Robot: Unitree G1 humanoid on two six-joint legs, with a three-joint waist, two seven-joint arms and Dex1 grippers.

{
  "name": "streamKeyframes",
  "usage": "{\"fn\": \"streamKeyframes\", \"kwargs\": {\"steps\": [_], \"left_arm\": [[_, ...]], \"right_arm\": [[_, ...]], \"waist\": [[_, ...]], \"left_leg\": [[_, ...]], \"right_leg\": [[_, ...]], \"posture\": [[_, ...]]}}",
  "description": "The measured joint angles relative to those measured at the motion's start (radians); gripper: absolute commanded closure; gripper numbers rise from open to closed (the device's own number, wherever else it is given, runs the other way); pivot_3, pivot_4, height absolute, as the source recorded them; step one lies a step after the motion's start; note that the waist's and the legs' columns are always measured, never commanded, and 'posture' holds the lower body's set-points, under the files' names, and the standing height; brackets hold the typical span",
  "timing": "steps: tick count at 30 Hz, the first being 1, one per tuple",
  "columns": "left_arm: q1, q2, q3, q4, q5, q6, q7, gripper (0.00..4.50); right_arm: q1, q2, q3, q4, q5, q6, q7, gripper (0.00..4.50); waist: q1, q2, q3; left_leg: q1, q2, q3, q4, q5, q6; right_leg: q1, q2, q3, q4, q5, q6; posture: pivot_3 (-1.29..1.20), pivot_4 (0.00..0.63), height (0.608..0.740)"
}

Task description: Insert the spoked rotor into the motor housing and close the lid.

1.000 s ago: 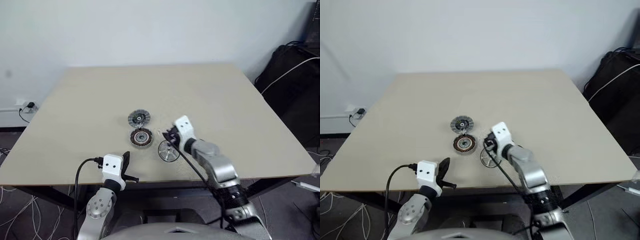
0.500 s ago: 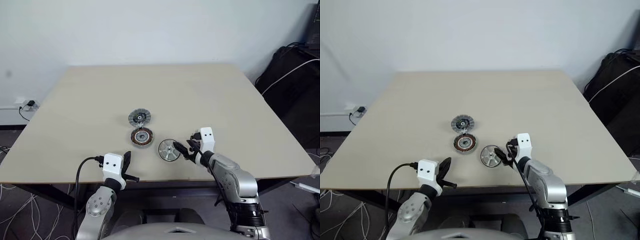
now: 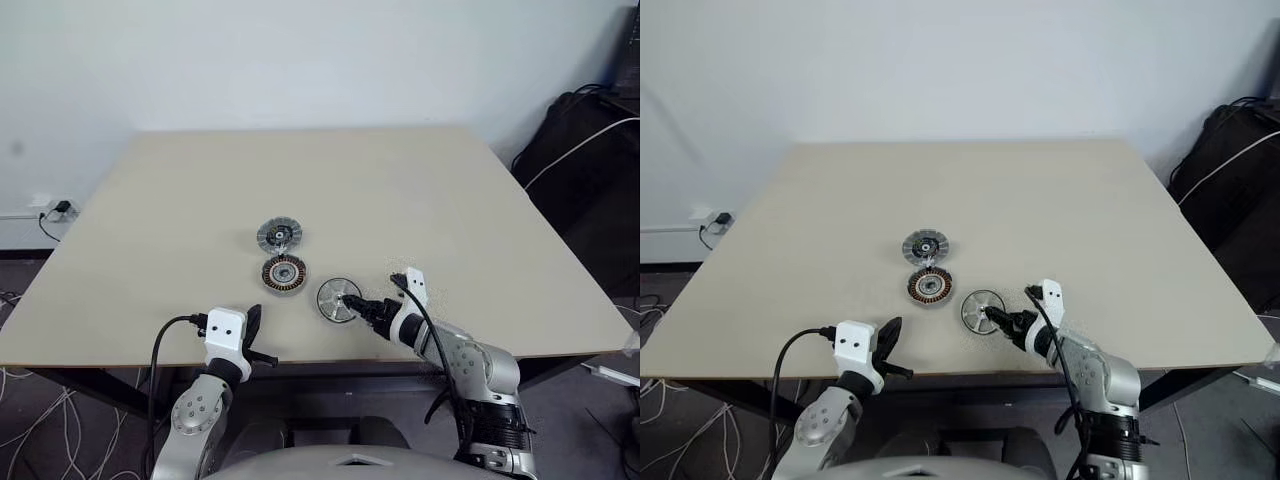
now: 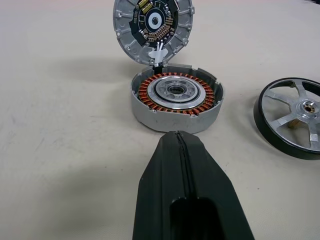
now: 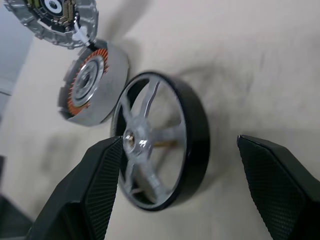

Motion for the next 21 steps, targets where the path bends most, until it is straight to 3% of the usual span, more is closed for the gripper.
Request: {"fn": "streamKeyframes", "kwargs": {"steps": [10,17,21], "left_arm": [[-0.001,0.002,0.000,0.000,0.000,0.010,0.000,4.50],[-0.001,0.004,0.000,0.000,0.000,0.013,-0.001,4.50],[-0.003,0.006,-0.001,0.000,0.000,0.015,-0.002,4.50]], "right_arm": [[0.006,0.004,-0.064,0.016,0.109,0.123,-0.029,4.15],[0.010,0.030,-0.114,0.016,0.160,0.174,-0.073,4.18],[-0.005,0.112,-0.213,0.015,0.242,0.237,-0.136,4.18]], "waist": [[-0.001,0.001,0.000],[-0.001,0.001,0.001],[-0.002,0.003,0.002]], "left_leg": [[0.000,0.000,0.000,0.000,0.000,0.000],[0.000,0.000,0.000,0.000,0.000,0.000],[0.000,0.000,0.000,0.000,0.000,0.000]], "right_leg": [[0.000,0.000,0.000,0.000,0.000,0.000],[0.000,0.000,0.000,0.000,0.000,0.000],[-0.001,0.000,0.000,0.000,0.000,0.000]], "posture": [[0.00,0.000,0.740],[0.00,0.000,0.740],[0.00,0.000,0.740]]}}
